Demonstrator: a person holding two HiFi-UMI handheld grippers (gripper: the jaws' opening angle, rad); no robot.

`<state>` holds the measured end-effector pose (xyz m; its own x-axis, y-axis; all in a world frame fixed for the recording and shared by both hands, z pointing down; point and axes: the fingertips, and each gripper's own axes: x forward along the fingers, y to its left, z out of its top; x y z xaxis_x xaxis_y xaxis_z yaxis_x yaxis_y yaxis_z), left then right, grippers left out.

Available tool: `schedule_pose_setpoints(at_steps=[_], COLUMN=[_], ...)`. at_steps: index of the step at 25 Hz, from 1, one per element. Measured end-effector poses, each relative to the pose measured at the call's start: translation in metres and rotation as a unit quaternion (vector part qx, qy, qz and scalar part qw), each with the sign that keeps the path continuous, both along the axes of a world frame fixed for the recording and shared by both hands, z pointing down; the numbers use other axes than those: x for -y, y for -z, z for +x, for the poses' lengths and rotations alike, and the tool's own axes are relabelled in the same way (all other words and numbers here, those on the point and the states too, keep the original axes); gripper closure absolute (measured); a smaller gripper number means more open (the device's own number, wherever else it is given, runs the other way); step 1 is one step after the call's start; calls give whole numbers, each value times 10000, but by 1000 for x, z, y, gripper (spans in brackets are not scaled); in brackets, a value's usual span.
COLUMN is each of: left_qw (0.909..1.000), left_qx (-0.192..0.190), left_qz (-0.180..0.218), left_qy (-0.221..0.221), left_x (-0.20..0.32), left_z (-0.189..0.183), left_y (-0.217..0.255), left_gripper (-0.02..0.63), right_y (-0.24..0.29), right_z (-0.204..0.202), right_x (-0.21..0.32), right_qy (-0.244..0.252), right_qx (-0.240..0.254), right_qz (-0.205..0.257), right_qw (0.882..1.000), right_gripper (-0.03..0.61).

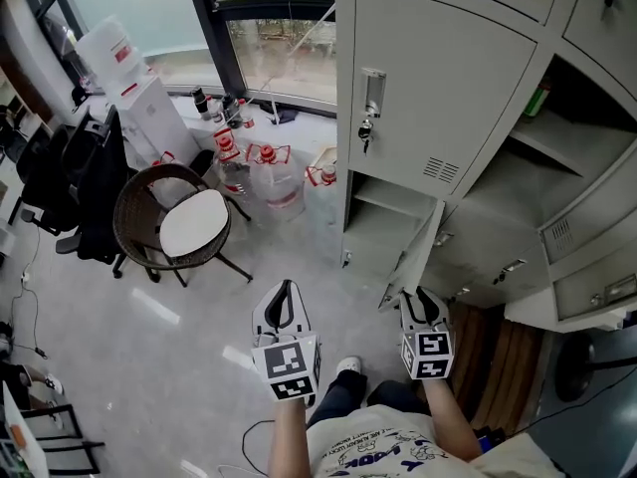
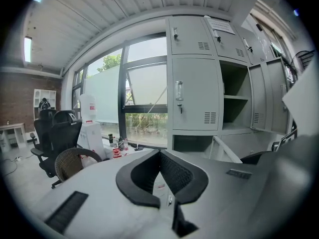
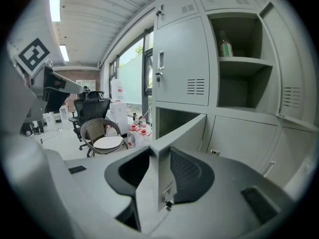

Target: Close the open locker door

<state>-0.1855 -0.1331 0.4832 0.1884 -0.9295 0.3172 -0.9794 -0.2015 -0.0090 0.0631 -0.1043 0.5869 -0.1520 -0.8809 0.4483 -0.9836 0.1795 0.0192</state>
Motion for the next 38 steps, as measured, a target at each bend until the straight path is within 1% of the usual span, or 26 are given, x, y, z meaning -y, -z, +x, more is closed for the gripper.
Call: schedule_pose_setpoints(at_steps=[6,10,13,17,22,30,36,38], left_qw=[9995,9989,9984,9977,9965,9935,9918,9910], left_qx=[-8,13,0,-14,7,31,40,42], left_qz=[7,36,-15,-81,-43,-99,-112,-129], left_qy=[309,470,570,680,830,1131,1274,1329], left_x=[-8,-10,-12,-9,1,27,49,56], left_z=[-33,-50,-59,-65,-71,-77,-79,-81], left_y=[-1,0,-2,0,2,0,-3,-5], left_gripper=[609,609,609,609,609,609,609,609], right_y=[0,0,0,0,-1,-1,-1,-2], right_z=[-16,-28,-38,-49,-62,-84,-96,-95], right_x=[11,19,27,39,58,95,126,136], right_qy=[13,145,256,308,414,825,871,819], right_qx=[18,18,3,-34,-30,39,9,2], right_qz=[7,-17,-32,-45,-5,3,122,121], right_qw=[10000,9999,9997,9995,9991,9966,9961,9966], right_gripper=[446,448,454,462,465,469,477,485])
